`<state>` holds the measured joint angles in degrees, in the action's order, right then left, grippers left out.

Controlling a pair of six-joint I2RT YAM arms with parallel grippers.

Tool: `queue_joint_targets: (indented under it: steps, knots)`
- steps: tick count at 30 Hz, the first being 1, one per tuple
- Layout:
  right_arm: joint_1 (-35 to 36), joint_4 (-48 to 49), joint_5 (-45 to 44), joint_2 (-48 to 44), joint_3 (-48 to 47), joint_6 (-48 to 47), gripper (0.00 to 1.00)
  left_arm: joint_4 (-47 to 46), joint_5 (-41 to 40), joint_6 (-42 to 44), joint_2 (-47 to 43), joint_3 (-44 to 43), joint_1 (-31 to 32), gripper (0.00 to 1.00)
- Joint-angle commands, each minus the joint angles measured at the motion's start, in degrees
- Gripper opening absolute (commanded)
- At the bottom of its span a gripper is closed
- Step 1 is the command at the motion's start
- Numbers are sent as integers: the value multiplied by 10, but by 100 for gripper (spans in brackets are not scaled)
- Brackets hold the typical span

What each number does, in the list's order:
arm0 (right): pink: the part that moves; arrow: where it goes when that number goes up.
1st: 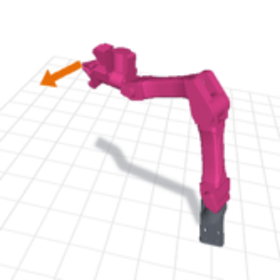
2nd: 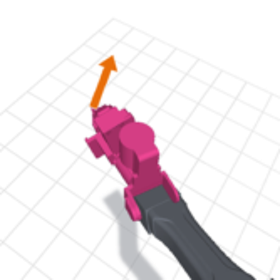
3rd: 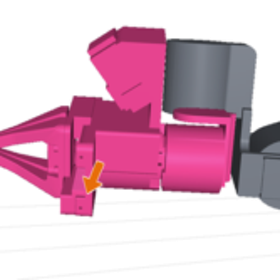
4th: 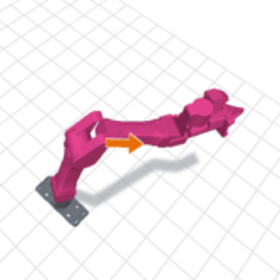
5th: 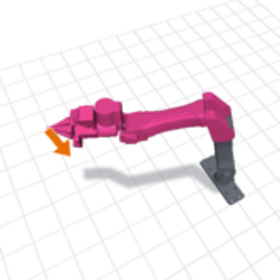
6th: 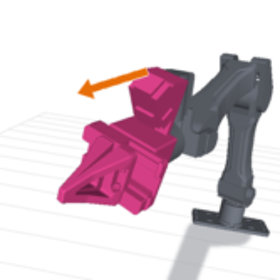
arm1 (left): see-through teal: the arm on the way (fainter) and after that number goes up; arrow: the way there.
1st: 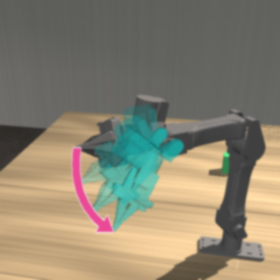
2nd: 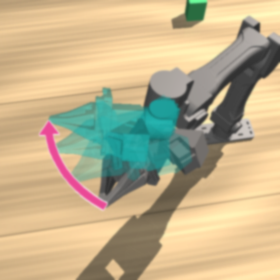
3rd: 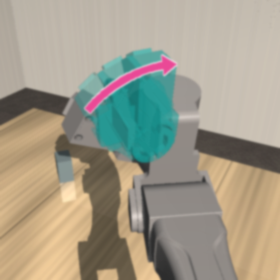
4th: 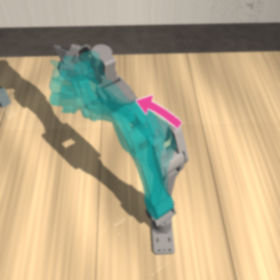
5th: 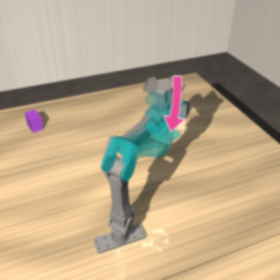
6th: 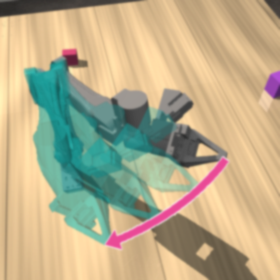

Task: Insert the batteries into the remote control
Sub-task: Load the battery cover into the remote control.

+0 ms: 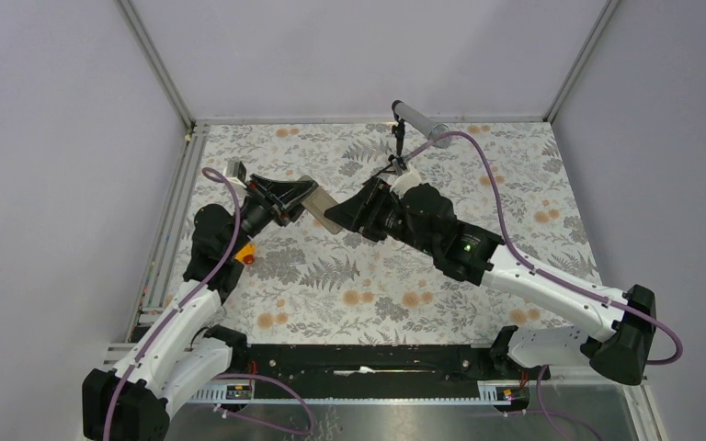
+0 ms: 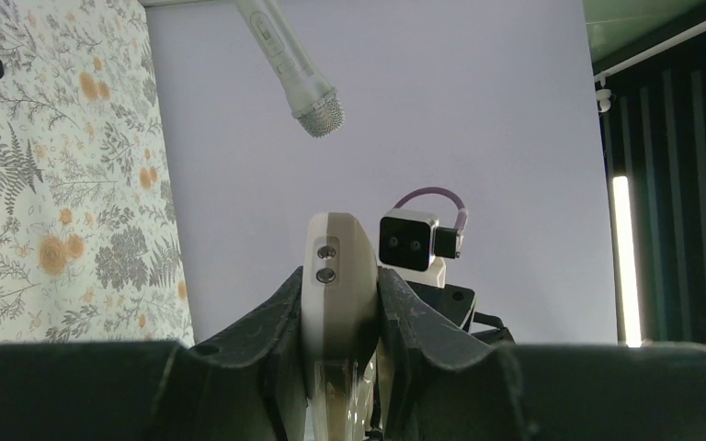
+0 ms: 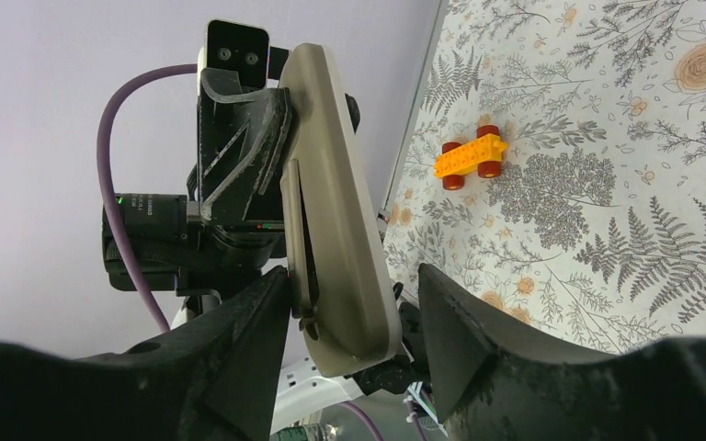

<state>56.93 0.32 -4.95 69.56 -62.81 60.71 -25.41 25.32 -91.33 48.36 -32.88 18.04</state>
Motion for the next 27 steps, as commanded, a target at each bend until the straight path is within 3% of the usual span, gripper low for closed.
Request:
queue_joint_targets:
  steps: [1,3,8,16,18,22,27]
  knots:
    - [-10,-26,-4,22,6,-39,60,-75,40,-28,-18,-39,8,0]
    - [-20,-25,3,23,12,-27,58,-74,46,-28,-17,-39,8,0]
    - [-47,-10,32,26,33,-10,38,-90,59,-37,-12,-39,8,0]
    - [-67,33,104,47,27,-61,26,-91,87,-35,2,-52,8,0]
    - [-67,27,115,58,21,-67,27,-94,87,-36,4,-54,8,0]
    - [-68,25,139,78,18,-69,42,-104,93,-32,9,-59,8,0]
    - [-71,30,152,83,12,-68,44,-61,99,19,3,-71,7,0]
